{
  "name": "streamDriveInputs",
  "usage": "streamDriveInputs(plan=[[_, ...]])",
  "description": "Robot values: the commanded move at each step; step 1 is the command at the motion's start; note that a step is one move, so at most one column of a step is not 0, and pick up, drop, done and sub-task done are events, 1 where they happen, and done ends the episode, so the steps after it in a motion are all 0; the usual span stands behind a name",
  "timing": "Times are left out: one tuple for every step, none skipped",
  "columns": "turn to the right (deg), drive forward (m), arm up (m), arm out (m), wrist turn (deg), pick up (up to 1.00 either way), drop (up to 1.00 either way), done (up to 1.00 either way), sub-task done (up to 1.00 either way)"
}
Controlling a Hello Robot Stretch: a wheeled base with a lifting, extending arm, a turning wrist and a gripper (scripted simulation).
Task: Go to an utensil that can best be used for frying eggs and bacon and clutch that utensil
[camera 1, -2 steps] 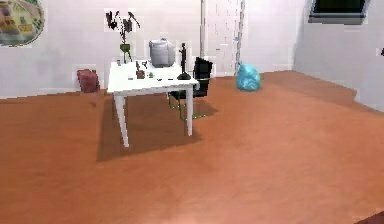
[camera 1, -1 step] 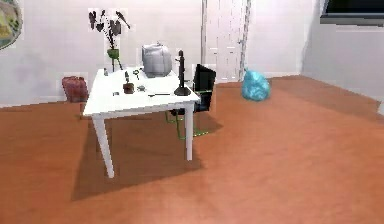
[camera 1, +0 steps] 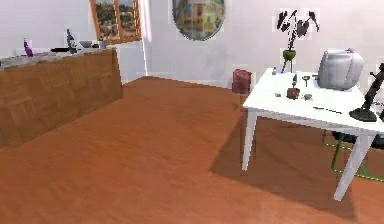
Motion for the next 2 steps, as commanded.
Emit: streamDriveInputs(plan=[[-27.0, 0.0, 0.0, 0.0, 0.0, 0.0, 0.0, 0.0, 0.0], [0.0, 1.0, 0.0, 0.0, 0.0, 0.0, 0.0, 0.0, 0.0]])
